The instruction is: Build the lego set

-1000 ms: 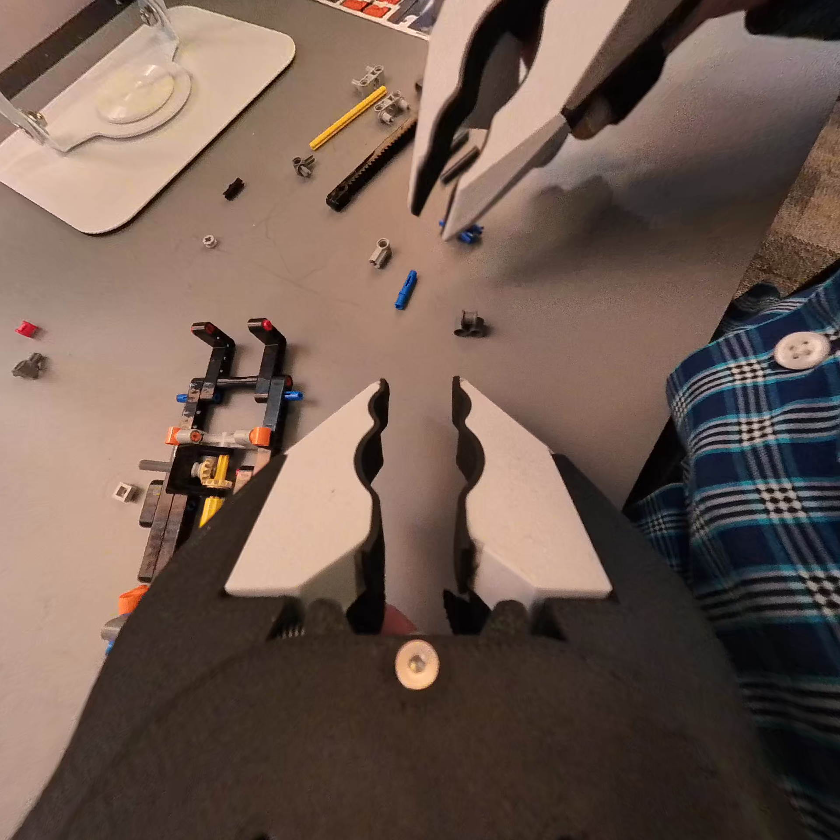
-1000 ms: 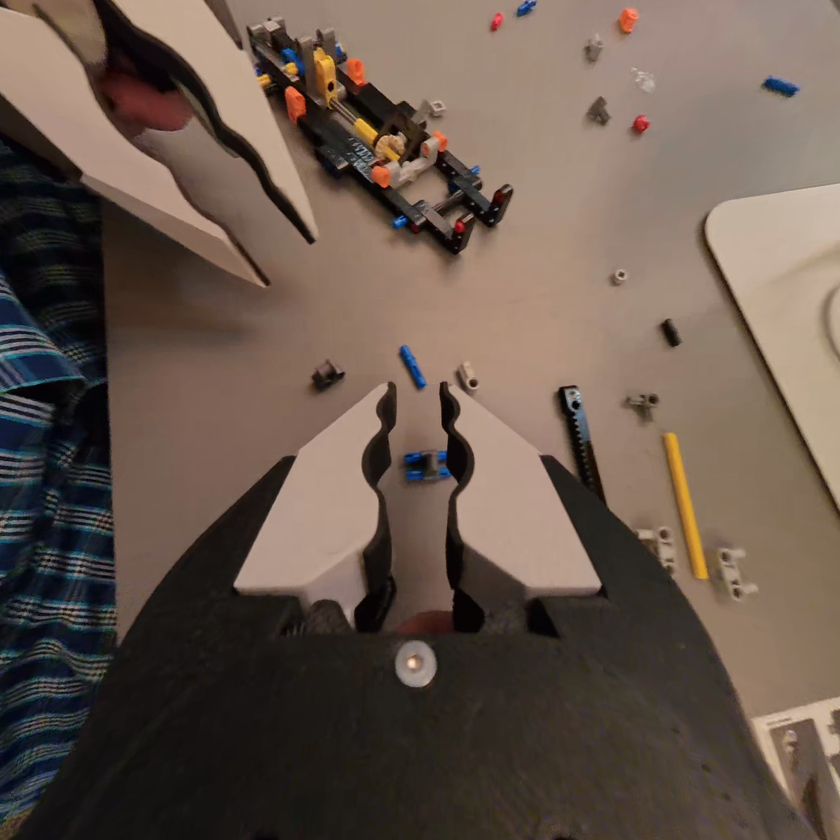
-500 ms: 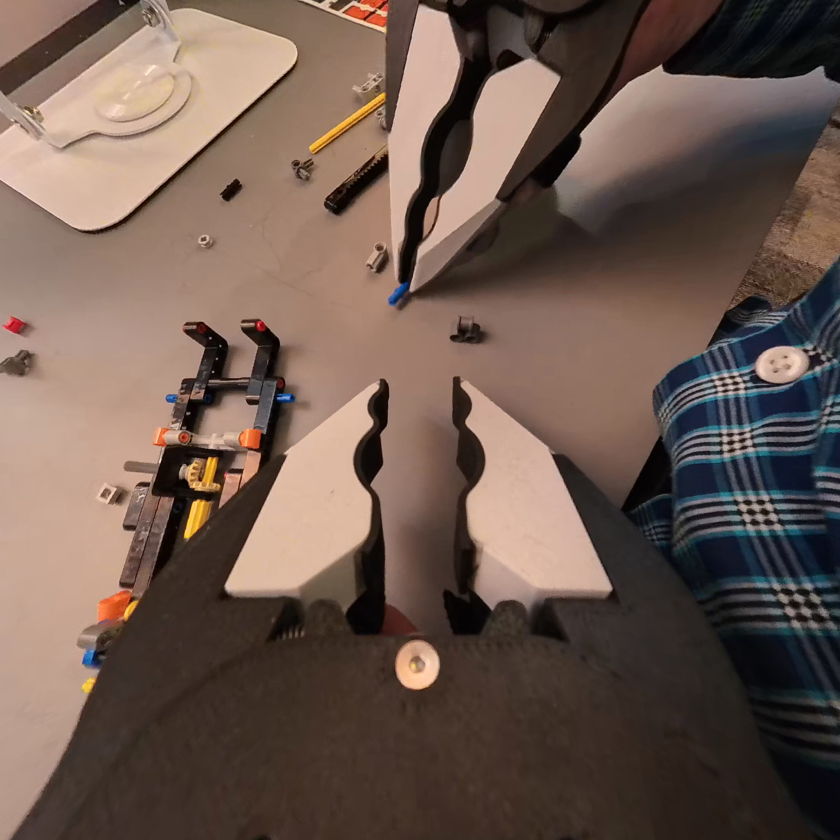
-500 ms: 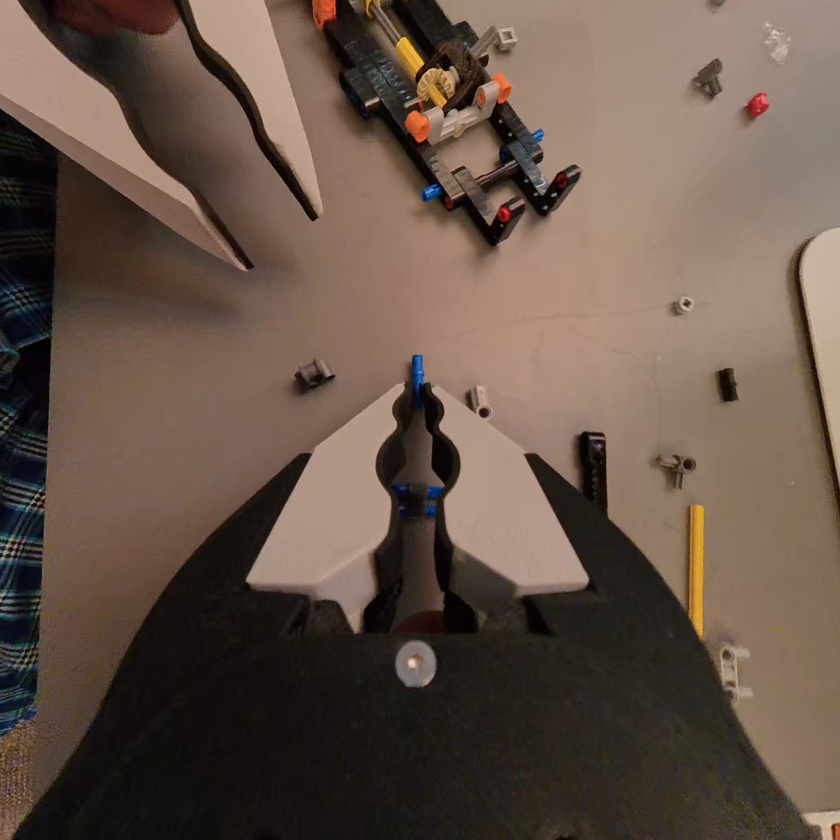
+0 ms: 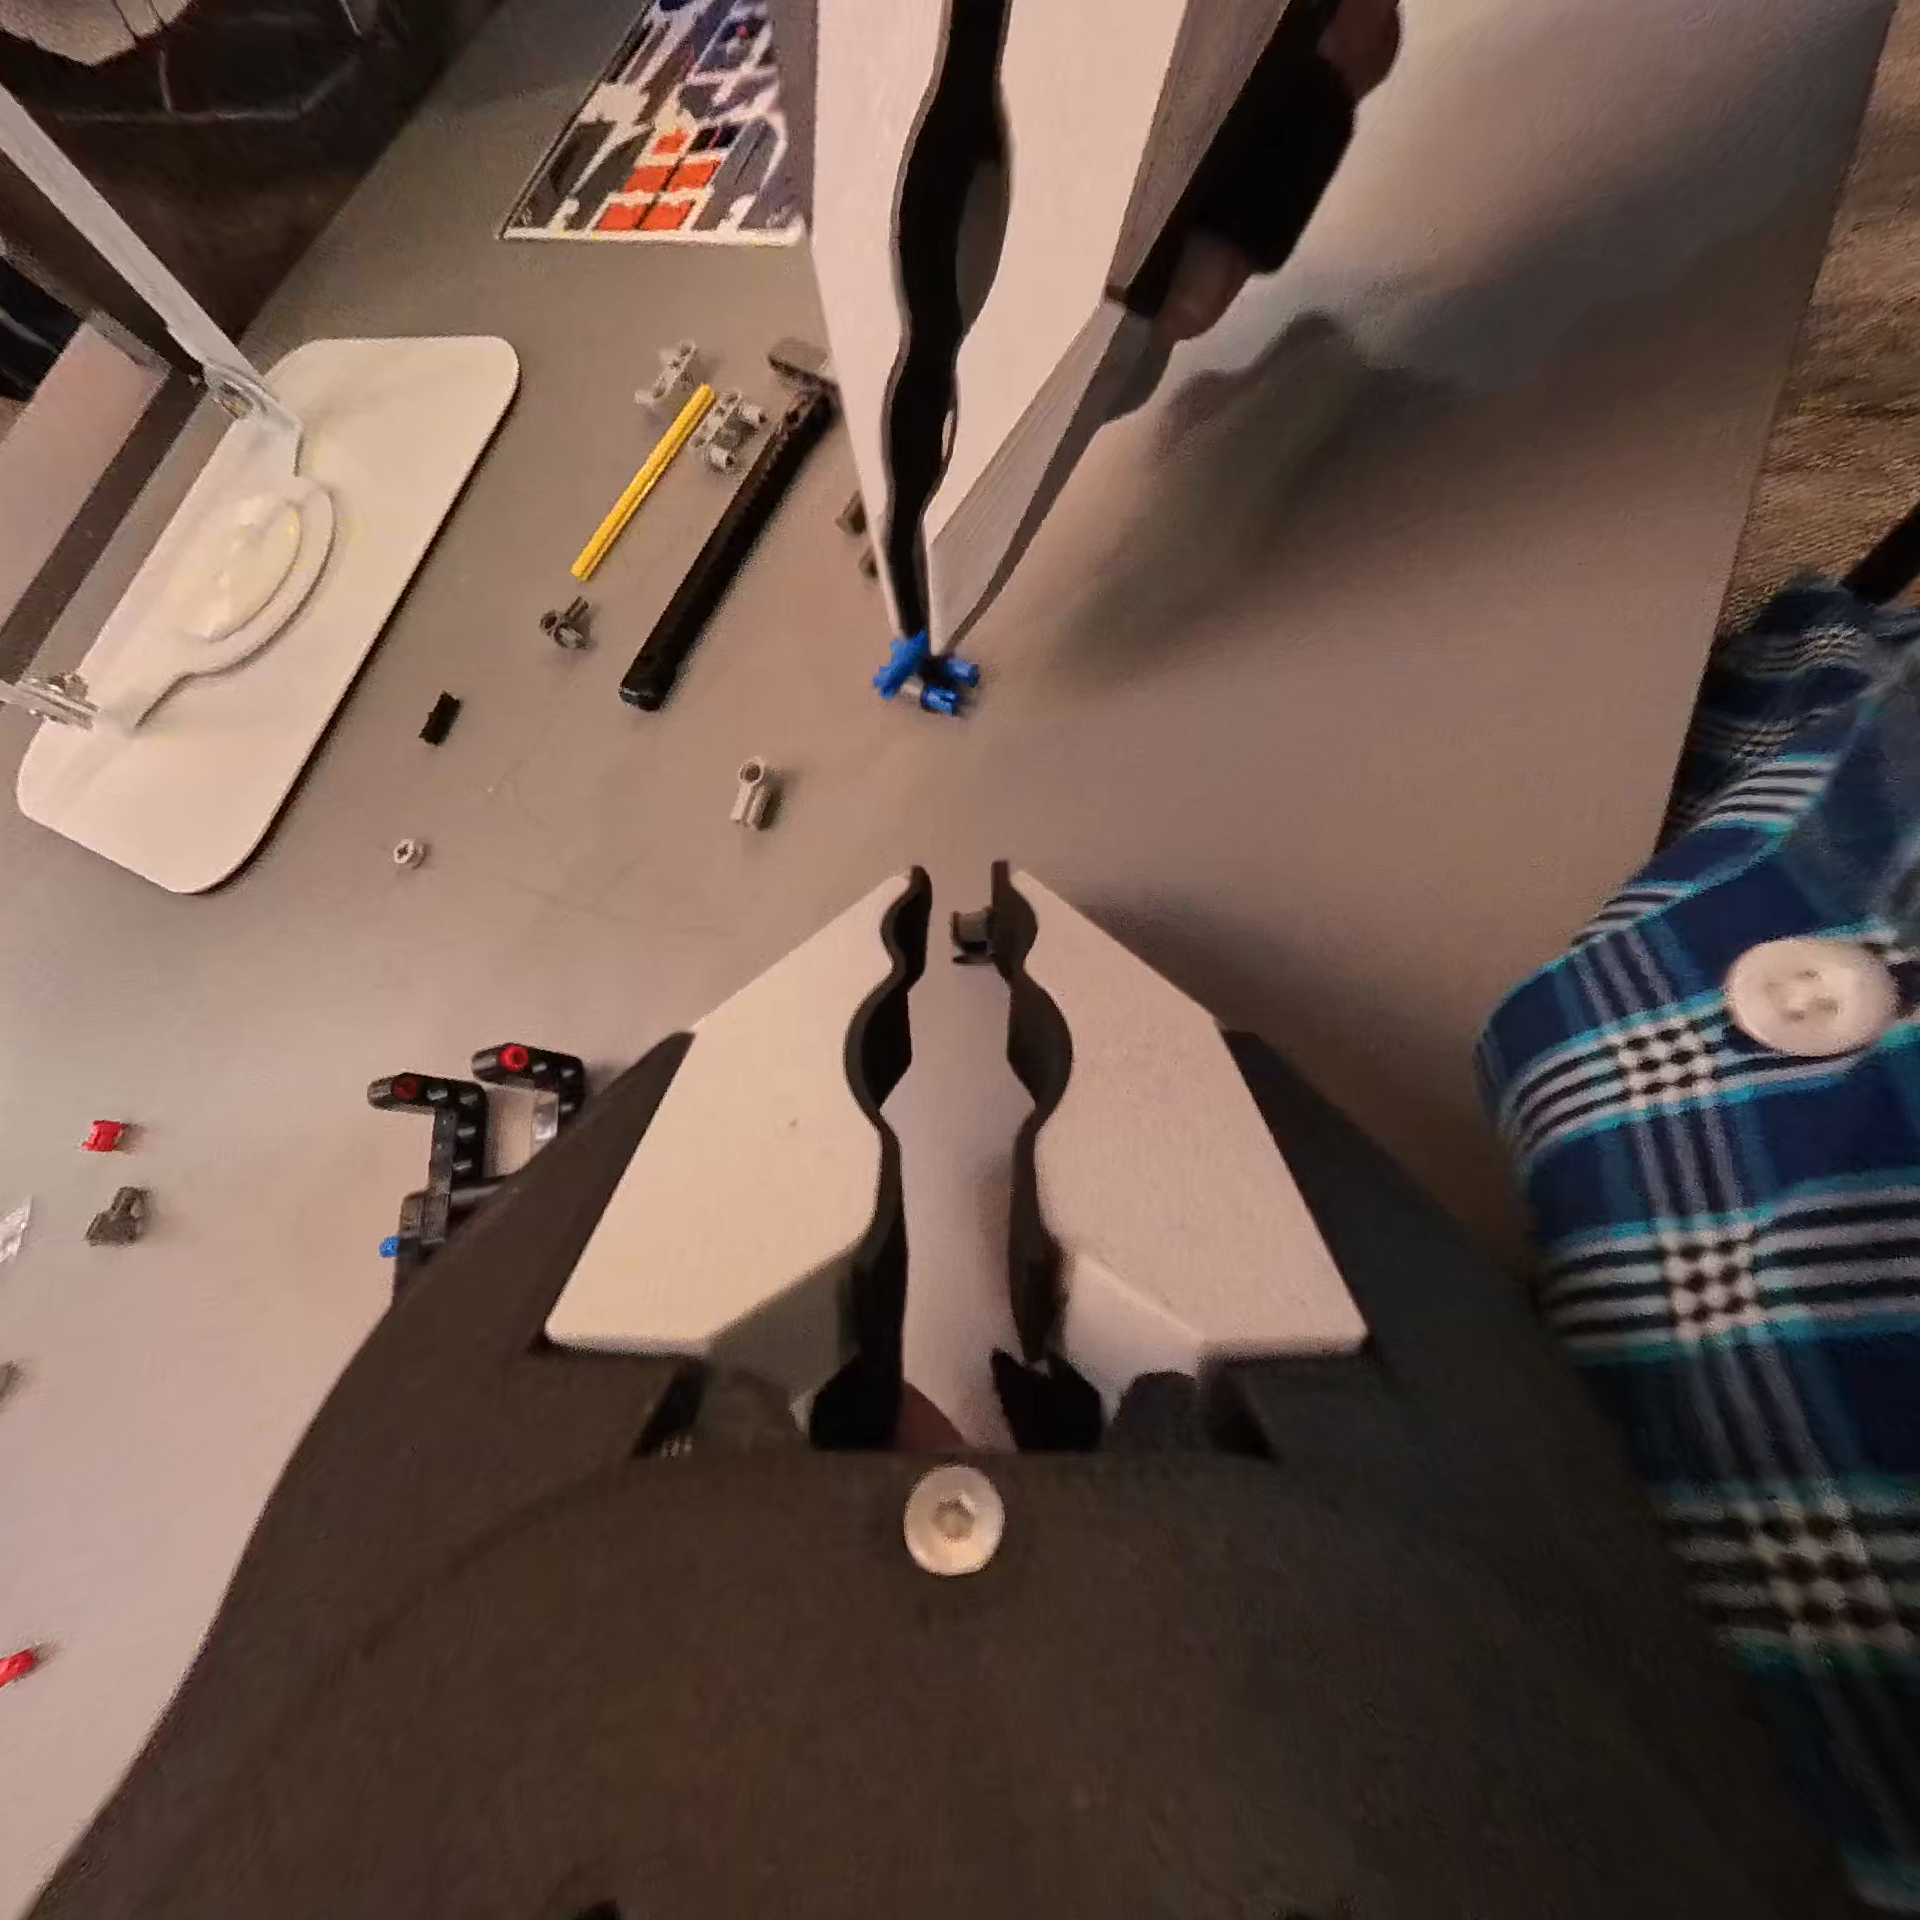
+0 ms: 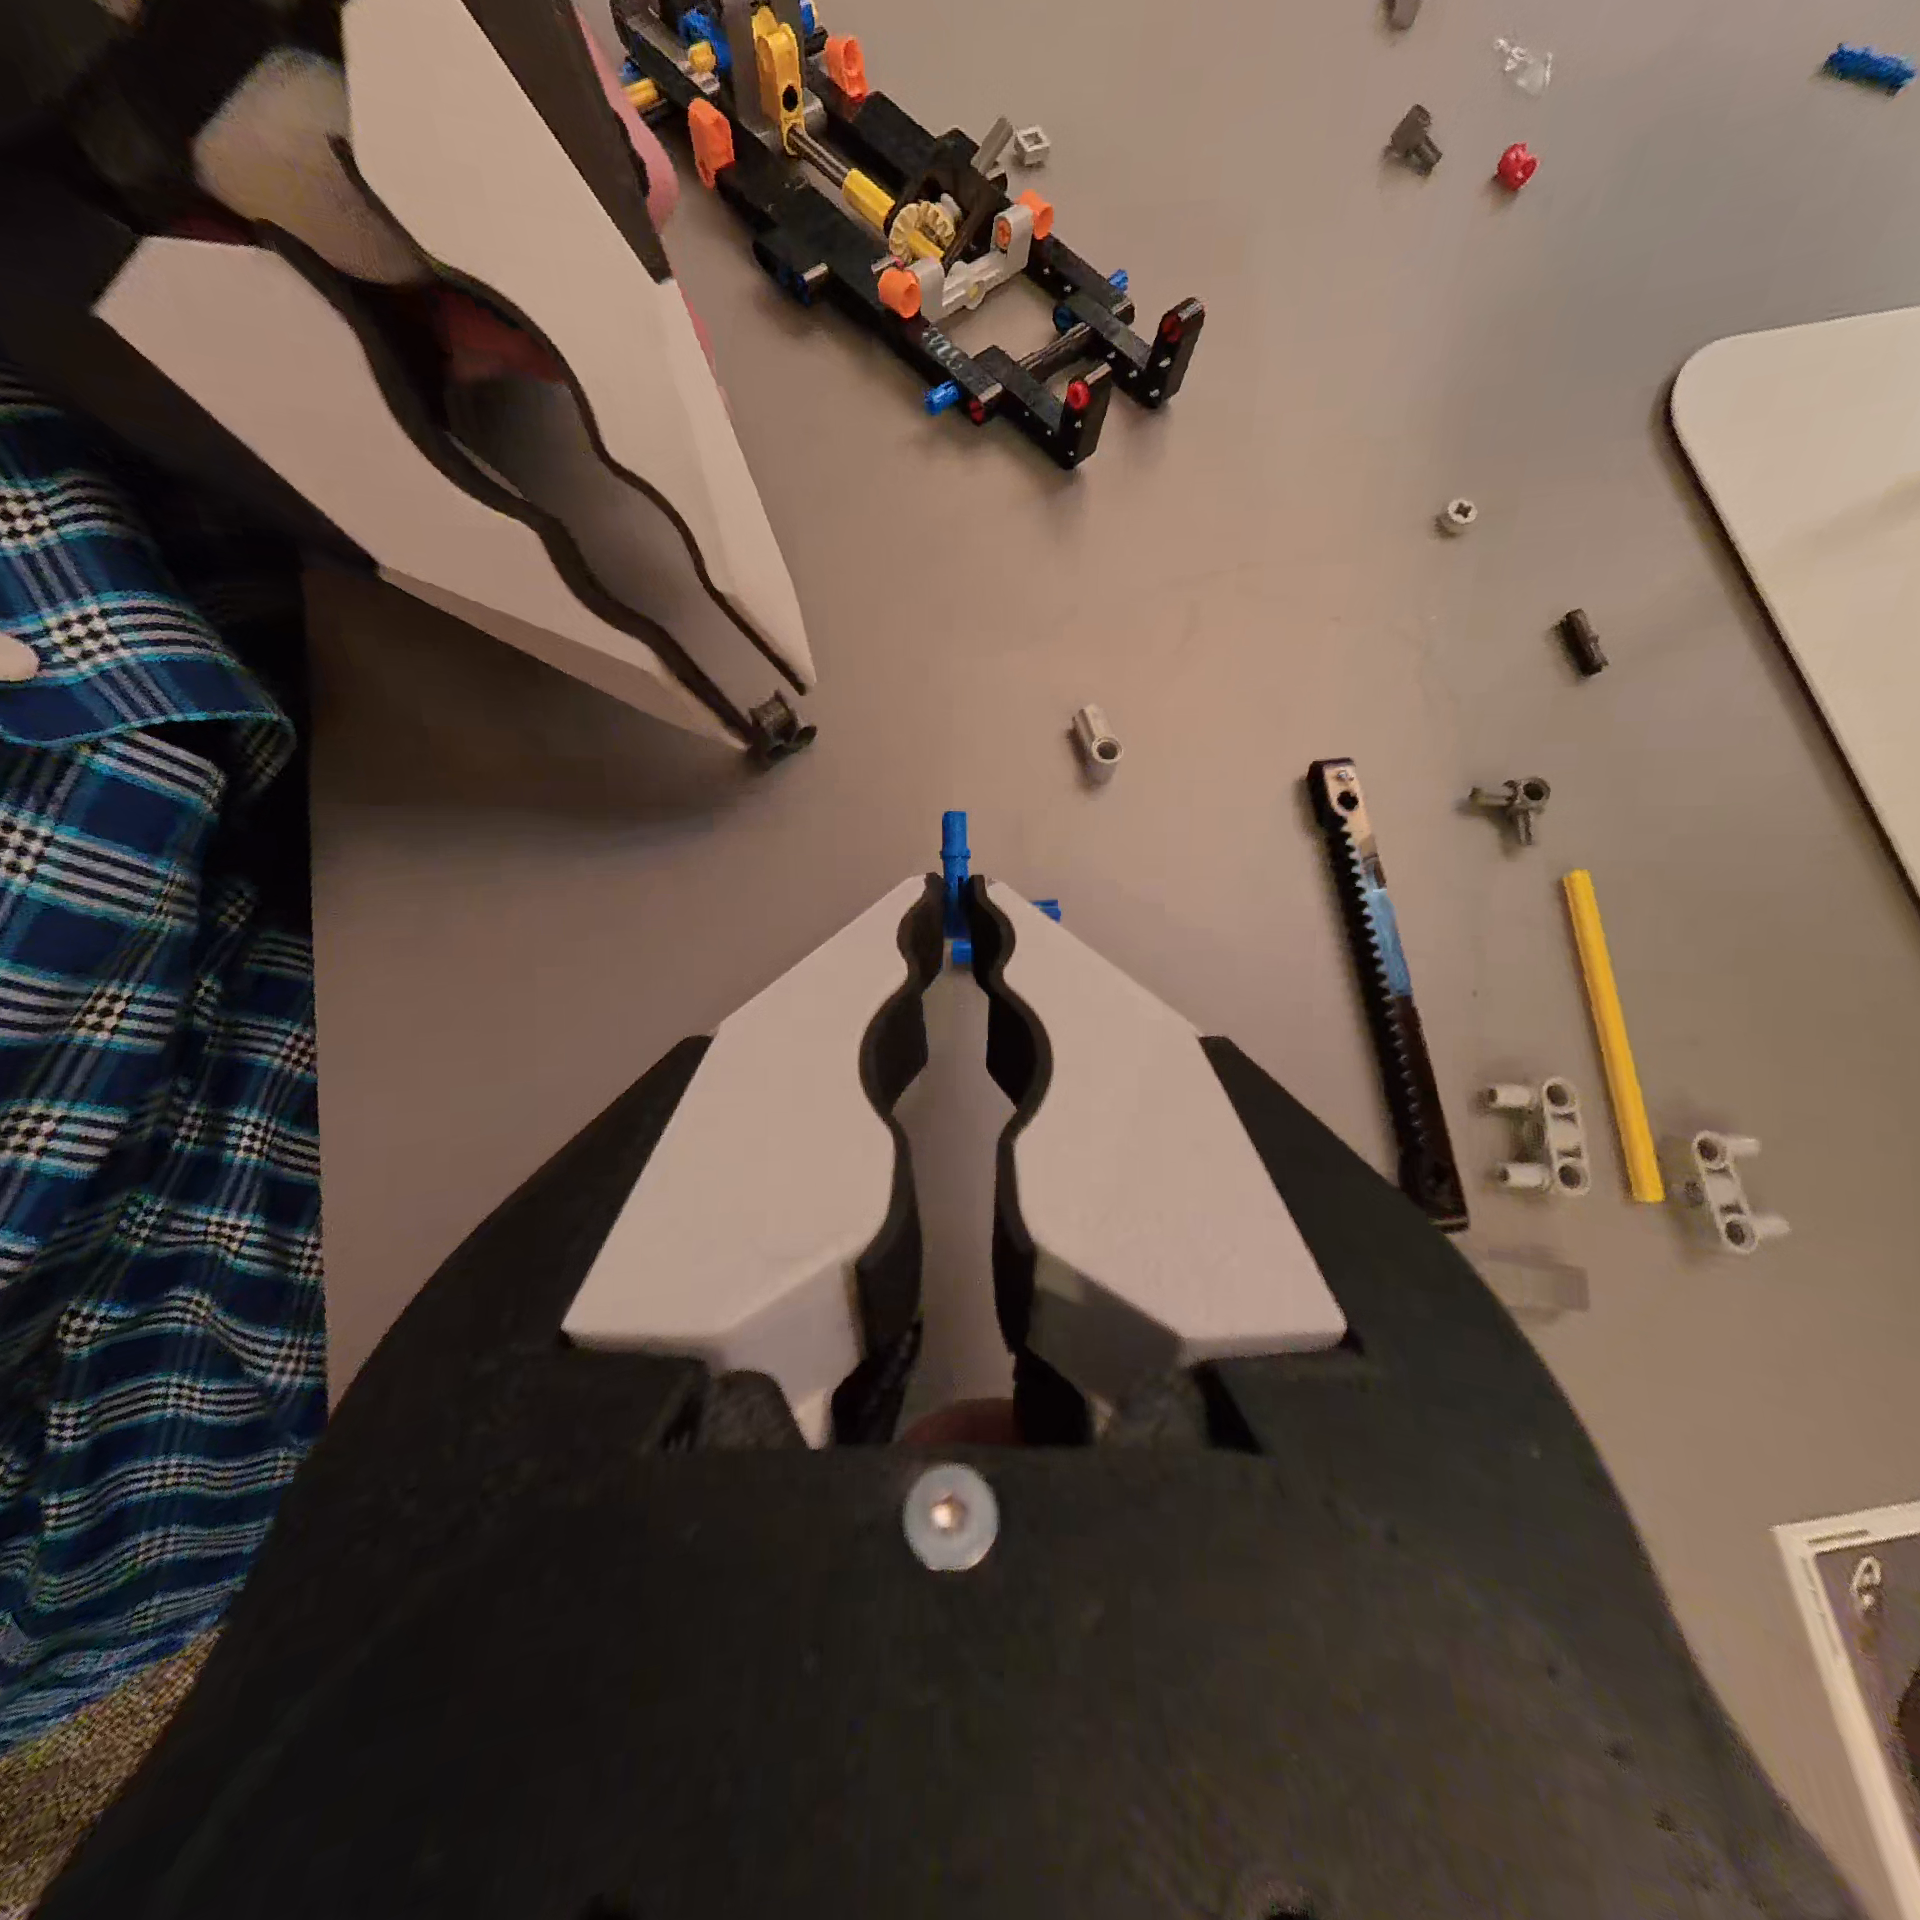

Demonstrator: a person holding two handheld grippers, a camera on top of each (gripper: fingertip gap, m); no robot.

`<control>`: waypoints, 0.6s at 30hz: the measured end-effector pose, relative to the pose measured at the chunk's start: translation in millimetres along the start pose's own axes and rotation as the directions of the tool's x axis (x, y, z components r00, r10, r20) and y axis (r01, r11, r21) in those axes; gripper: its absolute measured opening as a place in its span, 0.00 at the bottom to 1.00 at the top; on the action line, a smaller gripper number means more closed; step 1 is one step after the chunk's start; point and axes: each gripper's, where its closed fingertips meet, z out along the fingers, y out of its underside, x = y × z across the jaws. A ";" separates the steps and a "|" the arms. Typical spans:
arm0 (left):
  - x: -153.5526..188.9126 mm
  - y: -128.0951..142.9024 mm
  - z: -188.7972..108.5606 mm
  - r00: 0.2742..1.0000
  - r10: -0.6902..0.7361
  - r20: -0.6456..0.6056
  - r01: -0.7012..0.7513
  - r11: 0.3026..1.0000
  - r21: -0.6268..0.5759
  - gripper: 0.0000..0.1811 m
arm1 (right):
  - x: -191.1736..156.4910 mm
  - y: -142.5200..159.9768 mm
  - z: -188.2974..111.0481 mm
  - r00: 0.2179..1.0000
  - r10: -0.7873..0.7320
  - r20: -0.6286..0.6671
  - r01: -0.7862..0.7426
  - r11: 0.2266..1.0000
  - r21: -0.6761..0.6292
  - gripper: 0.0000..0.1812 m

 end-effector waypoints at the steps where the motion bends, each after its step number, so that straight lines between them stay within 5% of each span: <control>1: 0.1 2.5 0.7 1.000 -0.005 0.000 0.005 1.000 -0.008 0.04 | -1.2 0.9 -0.8 1.000 0.006 -0.001 -0.006 1.000 0.006 0.01; 18: -7.8 23.7 -21.2 0.992 -0.104 0.071 0.105 0.994 -0.010 0.03 | -8.1 0.9 -5.7 1.000 0.026 -0.009 -0.025 0.999 0.045 0.01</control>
